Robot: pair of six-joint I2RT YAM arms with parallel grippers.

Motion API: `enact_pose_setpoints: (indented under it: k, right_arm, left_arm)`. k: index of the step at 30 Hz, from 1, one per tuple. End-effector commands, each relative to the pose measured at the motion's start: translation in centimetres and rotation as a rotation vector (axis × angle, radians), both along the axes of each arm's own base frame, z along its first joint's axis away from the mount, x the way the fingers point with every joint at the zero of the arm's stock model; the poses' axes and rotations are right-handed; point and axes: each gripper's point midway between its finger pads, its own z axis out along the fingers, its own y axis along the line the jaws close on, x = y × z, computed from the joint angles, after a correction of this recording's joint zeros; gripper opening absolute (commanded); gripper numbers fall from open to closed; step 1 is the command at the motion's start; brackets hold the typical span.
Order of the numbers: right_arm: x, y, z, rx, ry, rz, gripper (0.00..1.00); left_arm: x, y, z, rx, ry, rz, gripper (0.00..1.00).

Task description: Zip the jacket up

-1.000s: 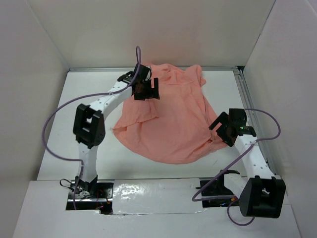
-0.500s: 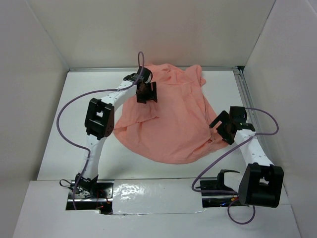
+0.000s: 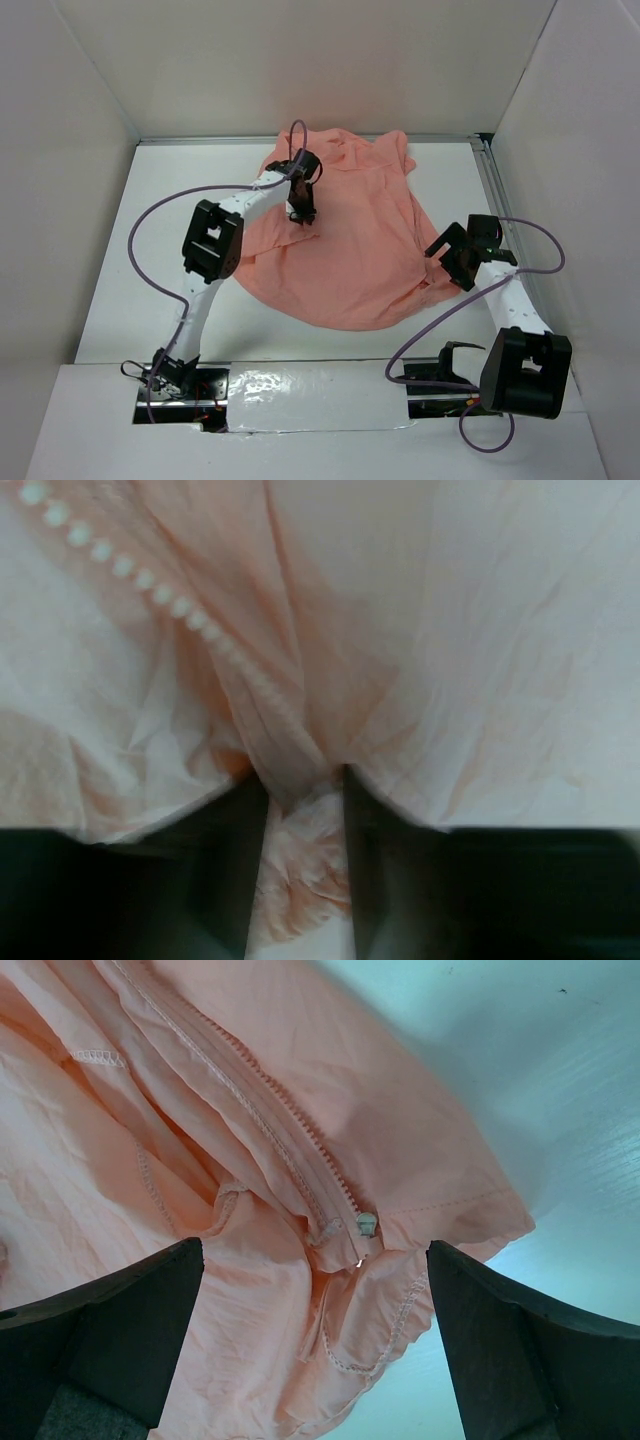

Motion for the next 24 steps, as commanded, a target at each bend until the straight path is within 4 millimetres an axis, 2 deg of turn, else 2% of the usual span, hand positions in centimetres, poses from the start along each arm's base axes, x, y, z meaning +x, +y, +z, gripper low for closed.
enact_pose_setpoints:
  k: [1, 4, 10, 13, 14, 16, 17, 18, 19, 22, 23, 24]
  right_arm:
    - [0.8, -0.2, 0.7, -0.007, -0.054, 0.009, 1.00]
    - [0.8, -0.2, 0.9, -0.006, -0.067, 0.012, 1.00]
    - [0.7, 0.1, 1.1, 0.001, -0.083, 0.021, 1.00]
    - [0.6, 0.2, 1.3, 0.003, -0.086, 0.023, 1.00]
    - [0.6, 0.2, 1.4, 0.003, -0.089, 0.023, 1.00]
    - [0.5, 0.2, 1.6, 0.004, -0.096, 0.025, 1.00]
    - [0.5, 0.3, 1.7, 0.006, -0.099, 0.027, 1.00]
    - [0.5, 0.3, 1.9, 0.004, -0.105, 0.029, 1.00]
    - [0.4, 0.3, 1.9, 0.002, -0.100, 0.030, 1.00]
    - [0.0, 0.2, 2.2, -0.001, -0.099, 0.019, 1.00]
    - [0.0, 0.2, 2.6, -0.001, -0.113, 0.013, 1.00]
    - [-0.1, 0.2, 2.8, 0.002, -0.116, 0.011, 1.00]
  left_arm:
    - [-0.7, 1.1, -0.7, 0.030, 0.034, 0.034, 0.31]
    - [-0.4, 0.9, 0.8, 0.009, 0.006, 0.027, 0.00]
    - [0.7, 0.7, 6.5, -0.011, -0.120, -0.017, 0.00]
    - [0.3, 1.4, 9.7, -0.027, -0.159, -0.023, 0.00]
    - [0.0, 1.4, 11.6, -0.058, -0.185, -0.036, 0.00]
    - [-0.3, 2.1, 12.9, -0.081, -0.206, -0.051, 0.00]
    - [-0.5, 2.4, 14.5, -0.095, -0.238, -0.054, 0.00]
    - [-0.9, 2.5, 14.9, -0.095, -0.245, -0.065, 0.00]
    - [-1.3, 2.6, 16.4, -0.100, -0.276, -0.075, 0.00]
    - [-3.6, 1.0, 18.0, -0.100, -0.298, -0.161, 0.00]
    - [-5.7, -0.8, 18.8, -0.107, -0.314, -0.229, 0.00]
    - [-6.7, -1.9, 19.2, -0.103, -0.334, -0.275, 0.00]
